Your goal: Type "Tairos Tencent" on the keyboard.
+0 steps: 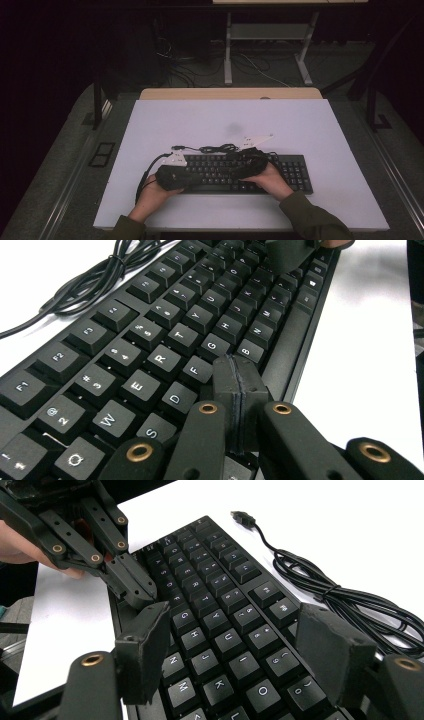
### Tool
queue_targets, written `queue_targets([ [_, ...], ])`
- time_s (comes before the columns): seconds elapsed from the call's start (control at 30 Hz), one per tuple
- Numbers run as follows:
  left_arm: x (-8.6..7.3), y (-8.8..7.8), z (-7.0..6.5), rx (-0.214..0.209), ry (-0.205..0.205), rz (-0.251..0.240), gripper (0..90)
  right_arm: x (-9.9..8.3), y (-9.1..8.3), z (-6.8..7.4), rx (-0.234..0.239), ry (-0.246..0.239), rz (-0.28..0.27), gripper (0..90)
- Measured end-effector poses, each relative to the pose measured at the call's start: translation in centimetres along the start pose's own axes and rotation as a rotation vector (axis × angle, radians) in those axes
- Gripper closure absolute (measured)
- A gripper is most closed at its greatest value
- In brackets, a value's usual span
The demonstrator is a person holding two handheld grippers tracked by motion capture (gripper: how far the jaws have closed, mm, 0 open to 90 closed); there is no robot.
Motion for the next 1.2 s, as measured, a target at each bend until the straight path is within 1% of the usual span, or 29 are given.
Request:
queue_targets([
  [0.37,0.3,-0.4,0.0,0.014,0.002,-0.017,89.2,0.0,0.0,0.0,0.0,0.0,-0.001,29.8],
  [0.4,0.4,-0.4,0.0,0.016,-0.003,-0.02,89.2,0.0,0.0,0.0,-0.002,0.001,-0.002,29.8],
  [0.5,0.5,-0.6,0.1,0.023,0.004,-0.014,89.2,0.0,0.0,0.0,-0.002,-0.001,-0.001,29.8],
  [0.63,0.7,-0.7,0.2,0.028,0.001,-0.024,89.3,0.0,0.0,0.0,-0.002,0.001,-0.002,29.8],
  [0.73,0.8,-0.8,0.3,0.033,-0.008,-0.027,89.3,0.0,0.1,0.0,-0.001,0.003,0.0,29.5],
  [0.8,0.8,-0.8,0.5,0.037,-0.001,-0.027,89.3,0.0,0.1,0.0,-0.003,0.004,0.001,29.1],
  [0.87,0.9,-0.9,0.6,0.044,-0.004,-0.033,89.3,0.0,0.1,0.0,-0.005,0.005,0.0,29.0],
  [0.9,0.9,-0.9,0.7,0.048,0.002,-0.033,89.3,0.0,0.1,0.0,-0.006,0.005,0.0,29.0],
  [1.2,1.0,-1.4,1.8,0.082,-0.026,-0.059,89.3,0.0,0.2,0.0,-0.007,0.003,-0.001,28.6],
])
Point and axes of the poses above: each handheld gripper's, and its own axes: y roughly forward along the jaws, x roughly out of its top, z roughly to its left, the point moved 1 cm from there along y, roughly forward along the jaws, and after that the axes turned 4 degrees about x, right-handed, at the moved point
